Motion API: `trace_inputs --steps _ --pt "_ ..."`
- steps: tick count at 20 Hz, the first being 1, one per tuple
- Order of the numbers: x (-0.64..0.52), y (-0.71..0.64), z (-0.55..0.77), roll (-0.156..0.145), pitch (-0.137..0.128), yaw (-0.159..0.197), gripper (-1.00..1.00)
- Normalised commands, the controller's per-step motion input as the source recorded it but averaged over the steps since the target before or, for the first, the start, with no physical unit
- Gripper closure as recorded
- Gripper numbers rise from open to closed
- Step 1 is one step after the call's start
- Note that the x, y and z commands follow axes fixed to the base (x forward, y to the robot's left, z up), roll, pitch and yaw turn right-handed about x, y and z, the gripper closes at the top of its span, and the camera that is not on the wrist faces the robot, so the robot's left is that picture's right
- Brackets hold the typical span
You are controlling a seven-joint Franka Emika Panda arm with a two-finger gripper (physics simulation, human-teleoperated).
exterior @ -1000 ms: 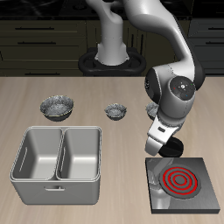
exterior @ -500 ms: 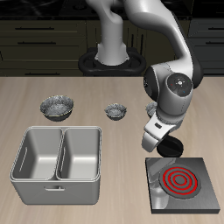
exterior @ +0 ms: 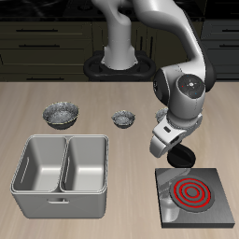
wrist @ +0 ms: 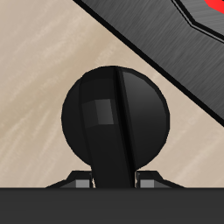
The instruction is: Turn off the flat stove
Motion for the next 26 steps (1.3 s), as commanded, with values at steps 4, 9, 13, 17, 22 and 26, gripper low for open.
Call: trace_inputs --steps 4,9,13,17,22,26 --pt "0.00 -0.03 0.12 -0.004 -0.020 -0.085 1.00" --pt "0.02 -0.06 0.11 -0.005 -0.013 -0.077 1.00" --pt "0.03 -0.07 0.10 -0.017 -0.022 -0.064 1.00" --pt "0.00 -0.09 0.22 -0.013 -0.038 -0.104 1.00" --pt "0.03 -0.03 0.15 -0.005 -0.019 -0.091 1.00" --pt "-0.01 -0.03 0.16 0.004 -0.019 -0.100 1.00"
